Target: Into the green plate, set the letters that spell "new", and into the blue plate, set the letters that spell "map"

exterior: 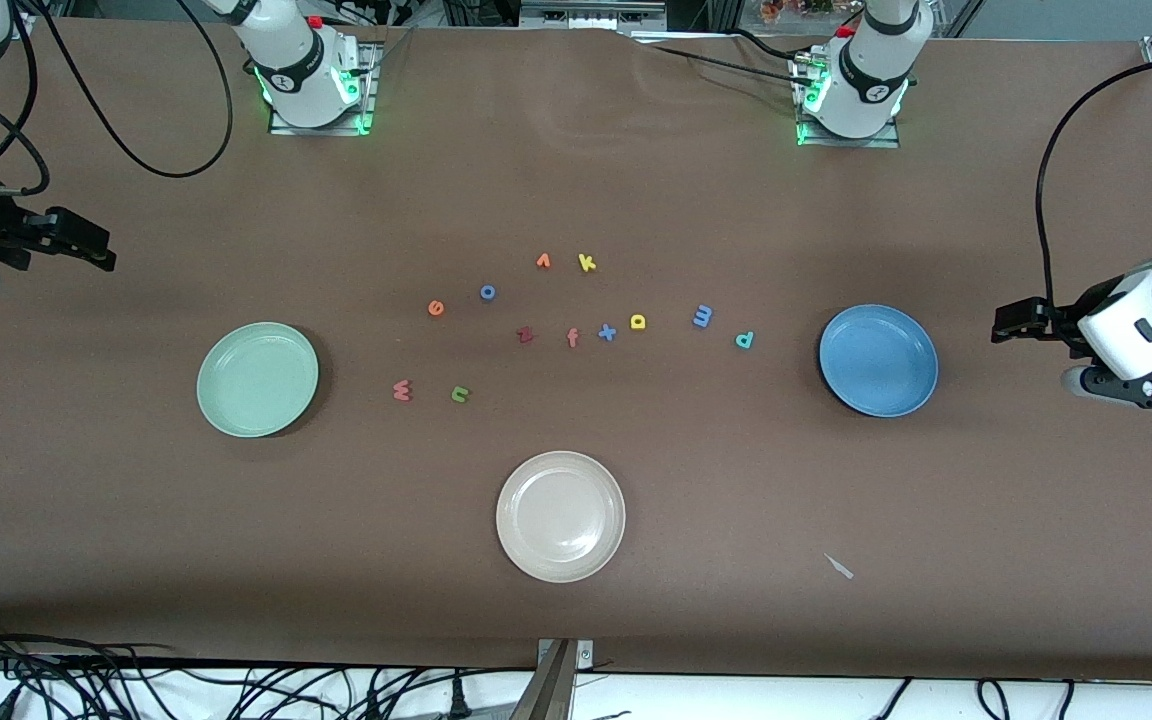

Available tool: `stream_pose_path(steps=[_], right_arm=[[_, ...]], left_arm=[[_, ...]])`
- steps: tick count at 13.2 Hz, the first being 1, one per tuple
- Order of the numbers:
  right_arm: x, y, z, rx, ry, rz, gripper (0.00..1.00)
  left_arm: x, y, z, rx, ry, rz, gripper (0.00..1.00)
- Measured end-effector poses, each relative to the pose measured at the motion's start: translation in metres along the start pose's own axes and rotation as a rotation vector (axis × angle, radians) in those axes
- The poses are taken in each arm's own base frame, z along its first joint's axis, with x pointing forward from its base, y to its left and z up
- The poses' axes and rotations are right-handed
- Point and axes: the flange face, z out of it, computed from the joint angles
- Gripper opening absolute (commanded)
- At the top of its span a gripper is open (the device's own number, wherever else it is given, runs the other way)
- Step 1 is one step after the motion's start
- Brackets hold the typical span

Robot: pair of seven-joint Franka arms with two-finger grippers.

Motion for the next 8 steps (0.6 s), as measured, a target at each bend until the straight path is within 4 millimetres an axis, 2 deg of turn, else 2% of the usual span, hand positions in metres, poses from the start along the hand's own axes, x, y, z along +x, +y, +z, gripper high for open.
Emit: stream_pose_path(steps=[8], right_arm=[[0.0000, 0.0000, 0.0001, 0.000, 0.000, 0.000, 1.00]], left_arm=[[0.0021, 0.0099, 0.0006, -0.001, -0.001, -0.006, 1.00]])
